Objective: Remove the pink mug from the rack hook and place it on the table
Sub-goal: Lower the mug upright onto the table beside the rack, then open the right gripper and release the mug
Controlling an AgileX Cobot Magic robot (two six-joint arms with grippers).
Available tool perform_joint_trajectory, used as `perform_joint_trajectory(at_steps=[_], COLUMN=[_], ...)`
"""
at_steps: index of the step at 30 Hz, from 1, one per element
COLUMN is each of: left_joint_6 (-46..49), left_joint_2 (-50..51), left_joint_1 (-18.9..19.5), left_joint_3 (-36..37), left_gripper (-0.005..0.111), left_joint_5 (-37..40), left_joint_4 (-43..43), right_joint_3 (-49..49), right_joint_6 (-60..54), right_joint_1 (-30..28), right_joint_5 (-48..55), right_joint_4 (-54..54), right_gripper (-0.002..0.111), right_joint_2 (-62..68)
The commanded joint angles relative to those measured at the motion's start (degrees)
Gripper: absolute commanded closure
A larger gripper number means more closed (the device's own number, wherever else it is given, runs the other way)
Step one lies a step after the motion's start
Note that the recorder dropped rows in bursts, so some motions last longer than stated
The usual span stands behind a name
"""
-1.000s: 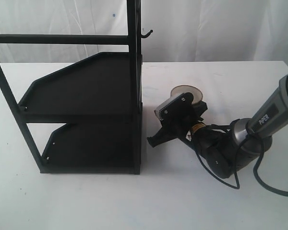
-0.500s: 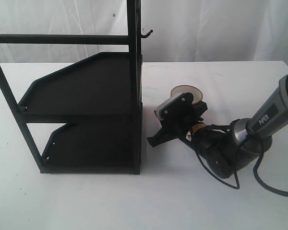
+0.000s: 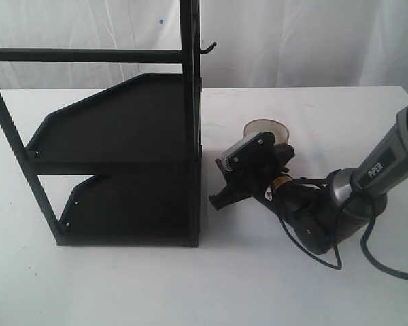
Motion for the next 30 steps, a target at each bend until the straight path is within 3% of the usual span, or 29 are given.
perform_joint_trajectory(at_steps=[1,7,17,30], left_joint_6=[0.00,0.00,0.00,0.00], left_joint_2=[-0.22,-0.22,-0.22,-0.22], left_joint_1=[-0.01,-0.01,-0.01,-0.01], left_joint_3=[0.15,0.15,0.15,0.15], left_gripper=[0.107,0.107,0.107,0.107], left_joint_5=[-0.02,-0.02,-0.02,-0.02], left_joint_4=[-0.20,-0.20,-0.20,-0.20], right_joint_3=[0.51,1.01,6.65,18.12], right_joint_6=[1.51,3.04,3.07,11.61], right_joint_1=[-0.59,-0.59,-0.59,-0.59], right_joint_5=[-0.72,4.80,1.33,1.63], right_joint_4=[-0.44,-0.44,-0.44,-0.44], right_gripper=[0.067,0.067,0.067,0.068], right_joint_2=[-2.38,-4.44,-10.24,-20.53])
